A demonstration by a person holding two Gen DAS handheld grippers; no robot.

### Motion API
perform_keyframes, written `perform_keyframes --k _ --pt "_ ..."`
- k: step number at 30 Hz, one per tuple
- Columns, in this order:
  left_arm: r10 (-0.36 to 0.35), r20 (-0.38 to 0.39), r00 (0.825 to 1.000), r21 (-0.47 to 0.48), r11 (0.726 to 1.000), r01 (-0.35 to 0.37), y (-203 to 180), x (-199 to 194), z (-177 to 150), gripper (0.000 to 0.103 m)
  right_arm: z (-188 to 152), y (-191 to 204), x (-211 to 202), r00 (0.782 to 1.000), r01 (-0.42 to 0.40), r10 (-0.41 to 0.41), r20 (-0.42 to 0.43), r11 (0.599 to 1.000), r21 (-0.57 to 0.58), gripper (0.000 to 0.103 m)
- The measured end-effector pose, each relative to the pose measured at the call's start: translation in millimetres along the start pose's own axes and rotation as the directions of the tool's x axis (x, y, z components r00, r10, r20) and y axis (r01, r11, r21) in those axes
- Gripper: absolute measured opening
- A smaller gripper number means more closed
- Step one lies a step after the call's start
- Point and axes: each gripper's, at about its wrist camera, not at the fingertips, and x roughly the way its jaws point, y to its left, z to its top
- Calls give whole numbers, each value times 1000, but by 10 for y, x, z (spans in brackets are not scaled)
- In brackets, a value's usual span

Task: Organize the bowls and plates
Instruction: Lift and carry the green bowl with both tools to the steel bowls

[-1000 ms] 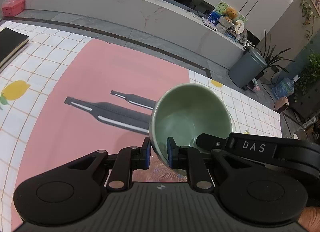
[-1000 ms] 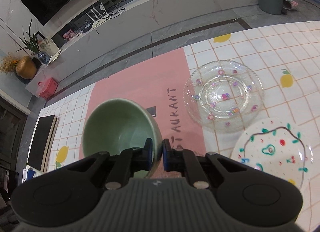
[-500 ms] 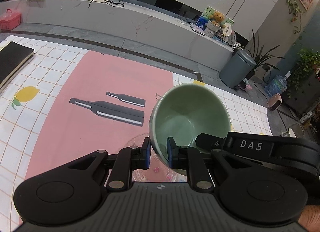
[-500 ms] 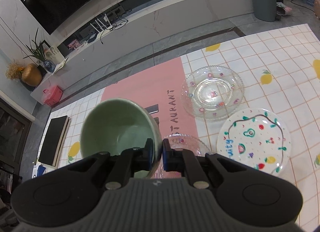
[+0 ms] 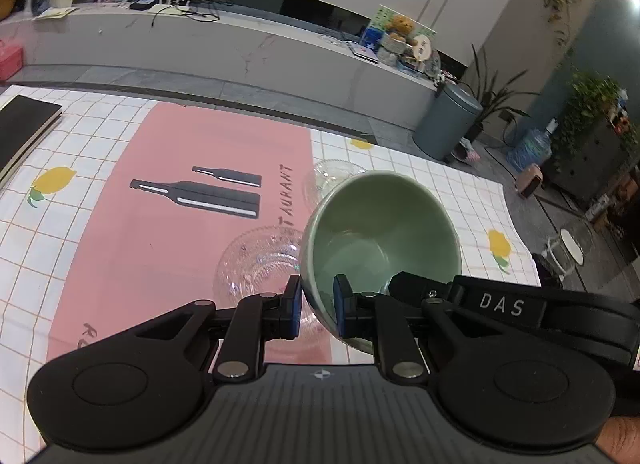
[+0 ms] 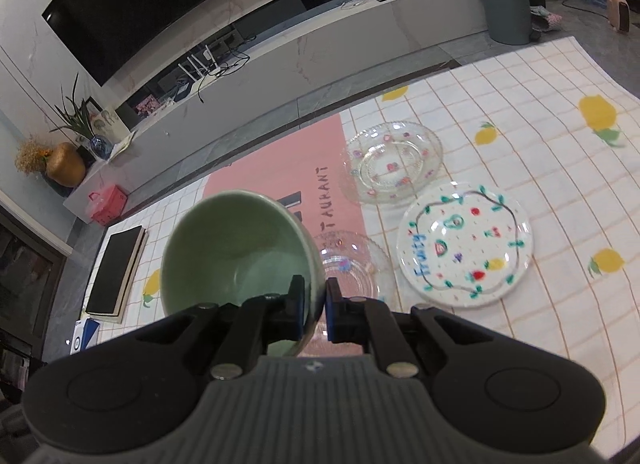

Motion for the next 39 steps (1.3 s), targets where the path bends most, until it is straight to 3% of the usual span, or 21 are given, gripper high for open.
perform_keyframes --k 25,39 --pt "-7 -49 999 69 998 10 -53 -327 -769 18 -863 -244 -412 999 8 -8 -39 1000 -2 8" --pt "21 -113 993 111 994 -9 -88 -254 -1007 18 -1076 -298 -374 994 61 -63 -95 998 -24 10"
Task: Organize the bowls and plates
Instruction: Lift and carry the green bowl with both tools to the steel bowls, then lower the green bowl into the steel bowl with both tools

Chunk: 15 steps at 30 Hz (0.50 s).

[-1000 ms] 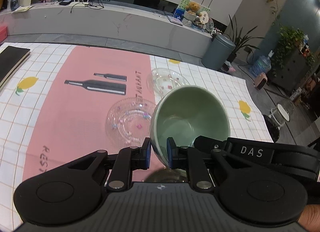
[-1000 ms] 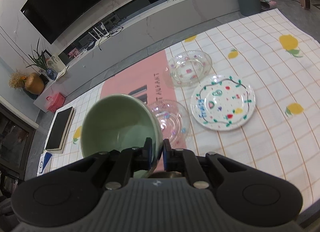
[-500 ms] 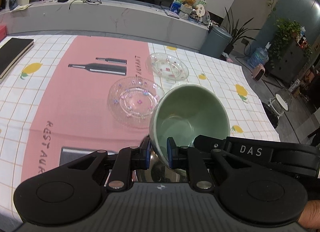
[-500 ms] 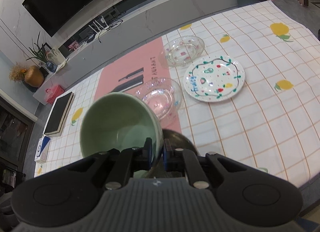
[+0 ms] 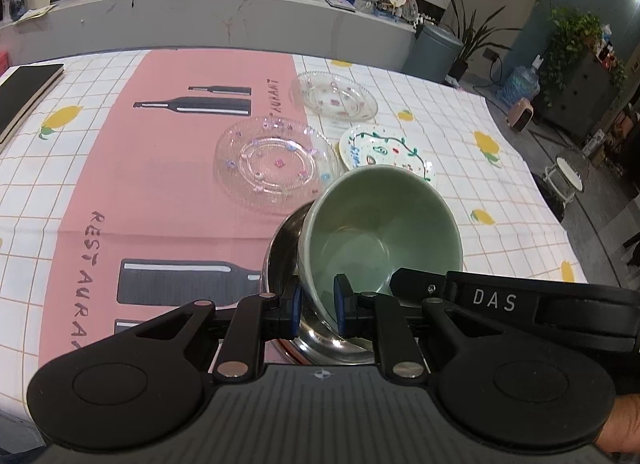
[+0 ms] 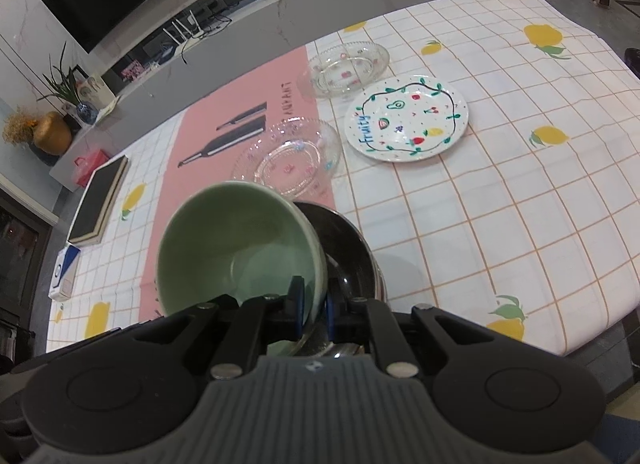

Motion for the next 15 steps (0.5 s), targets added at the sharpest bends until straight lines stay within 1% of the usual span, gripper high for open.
perform_keyframes --k 6,15 --pt "8 -40 999 5 1000 -8 -3 78 -24 18 -36 36 64 999 38 -40 -31 998 -40 13" --pt "-8 -56 998 -22 1000 7 32 79 -10 19 -46 43 58 998 45 -47 -36 998 -53 13"
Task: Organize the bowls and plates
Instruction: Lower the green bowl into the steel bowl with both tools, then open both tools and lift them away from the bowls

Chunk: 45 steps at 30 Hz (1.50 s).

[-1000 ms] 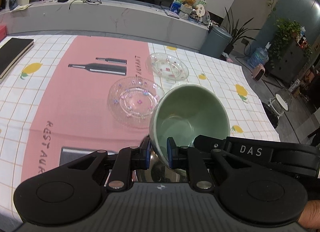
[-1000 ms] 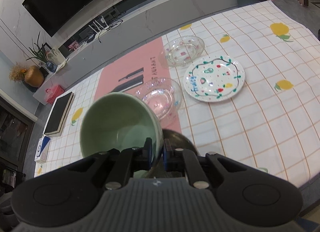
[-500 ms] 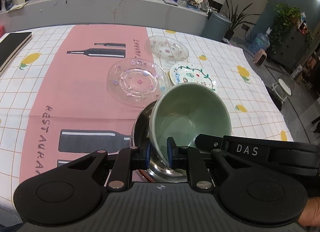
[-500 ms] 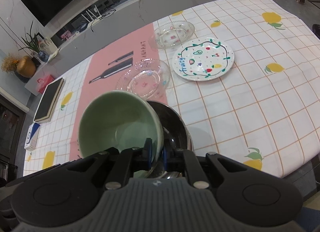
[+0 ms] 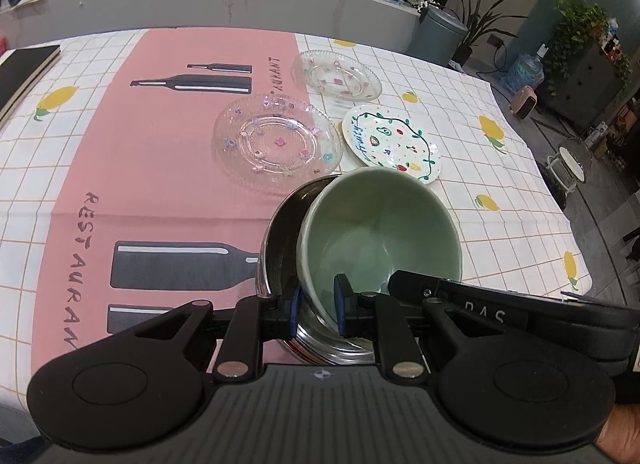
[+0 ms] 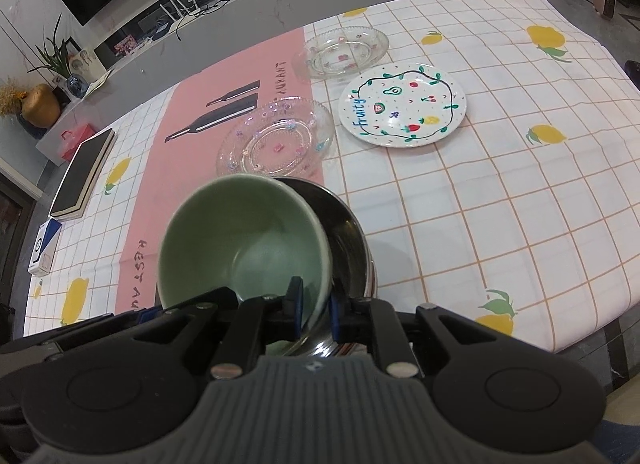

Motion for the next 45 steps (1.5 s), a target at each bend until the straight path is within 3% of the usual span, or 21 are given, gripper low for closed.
perform_keyframes --k 14,19,28,36,45 --pt "-55 -46 997 -96 994 51 127 19 81 22 13 23 -20 1000 -1 1 5 1000 0 20" --pt "-65 -35 997 -120 991 61 167 -20 118 28 13 28 -14 1000 -5 5 7 1000 -5 23" --pt "-56 -33 998 -110 993 52 154 -35 133 29 13 37 -13 1000 -6 6 12 1000 -10 25" --pt "31 20 999 -26 999 -31 85 -141 161 33 11 77 -44 999 -8 10 34 999 -32 33" --pt "24 25 999 -27 999 -24 96 -142 175 37 18 70 -66 999 -15 17 49 999 -30 35"
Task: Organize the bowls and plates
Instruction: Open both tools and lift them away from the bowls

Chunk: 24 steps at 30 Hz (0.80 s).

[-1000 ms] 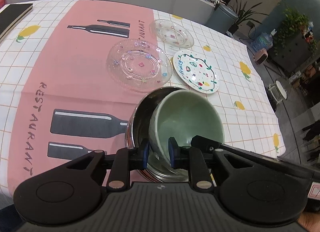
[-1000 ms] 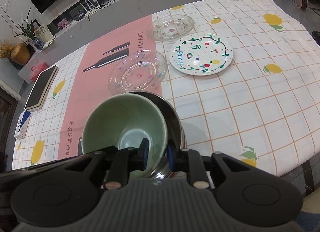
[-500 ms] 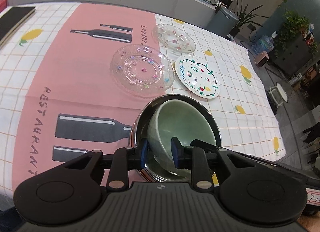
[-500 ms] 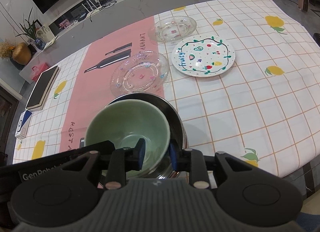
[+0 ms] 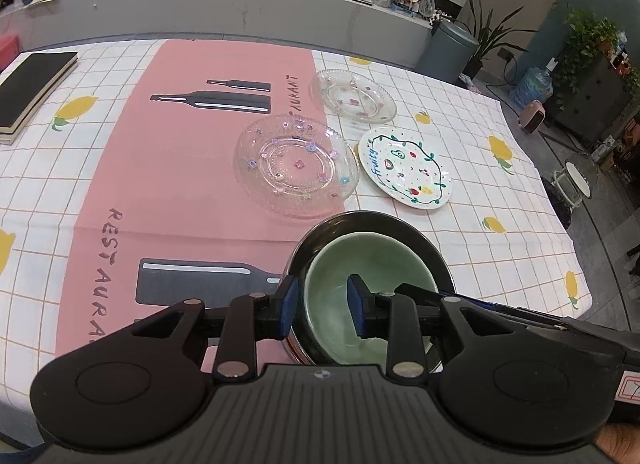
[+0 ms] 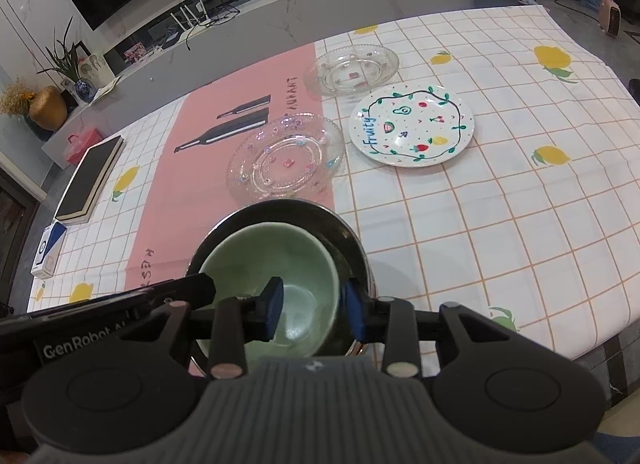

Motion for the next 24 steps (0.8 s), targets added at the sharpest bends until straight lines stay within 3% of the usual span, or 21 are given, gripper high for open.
perform_keyframes --k 3,6,16,24 --pt "25 16 1000 0 1000 -25 6 -29 10 47 10 -4 -25 1000 -4 4 11 1000 4 38" --pt "16 29 999 -12 1000 -16 33 -61 35 47 29 2 -58 1000 -11 11 29 1000 1 44" --pt "-2 98 995 9 1000 1 0 -146 154 47 216 66 -131 998 -20 23 63 999 -47 44" --pt "-89 131 987 -20 996 92 48 -287 464 55 579 170 -253 993 -30 42 114 994 -107 49"
